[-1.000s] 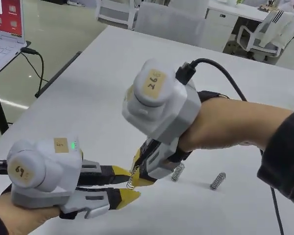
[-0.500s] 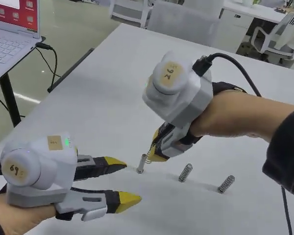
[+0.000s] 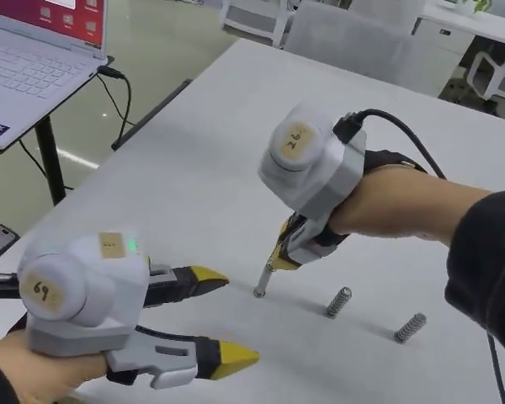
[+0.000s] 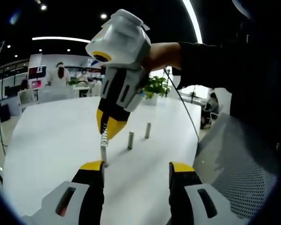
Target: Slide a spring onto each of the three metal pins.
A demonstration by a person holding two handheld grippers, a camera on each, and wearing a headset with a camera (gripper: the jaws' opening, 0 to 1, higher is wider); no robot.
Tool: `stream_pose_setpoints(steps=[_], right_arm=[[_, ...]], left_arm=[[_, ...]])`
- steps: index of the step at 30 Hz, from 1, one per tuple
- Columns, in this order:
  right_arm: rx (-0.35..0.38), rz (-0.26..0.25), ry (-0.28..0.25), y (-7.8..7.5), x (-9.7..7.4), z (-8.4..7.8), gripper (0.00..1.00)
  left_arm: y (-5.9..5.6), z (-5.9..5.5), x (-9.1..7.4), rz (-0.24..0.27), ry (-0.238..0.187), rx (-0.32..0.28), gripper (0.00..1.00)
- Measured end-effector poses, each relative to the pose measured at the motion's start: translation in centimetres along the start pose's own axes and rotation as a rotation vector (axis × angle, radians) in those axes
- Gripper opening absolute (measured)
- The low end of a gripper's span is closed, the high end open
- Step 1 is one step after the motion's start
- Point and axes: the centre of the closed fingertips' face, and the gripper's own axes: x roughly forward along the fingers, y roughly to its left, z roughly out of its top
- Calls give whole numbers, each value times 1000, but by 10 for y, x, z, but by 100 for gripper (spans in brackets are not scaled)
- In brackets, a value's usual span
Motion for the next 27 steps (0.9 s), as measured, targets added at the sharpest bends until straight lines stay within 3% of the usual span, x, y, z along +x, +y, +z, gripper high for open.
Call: stream_pose_setpoints(steps=[11, 27], right_arm=[[-8, 21, 23, 0, 10, -3, 8], [-12, 54, 85, 0, 45, -9, 8]], left_arm=[[1, -2, -2, 13, 1, -11, 49], [2, -1, -3, 22, 5, -11, 48]])
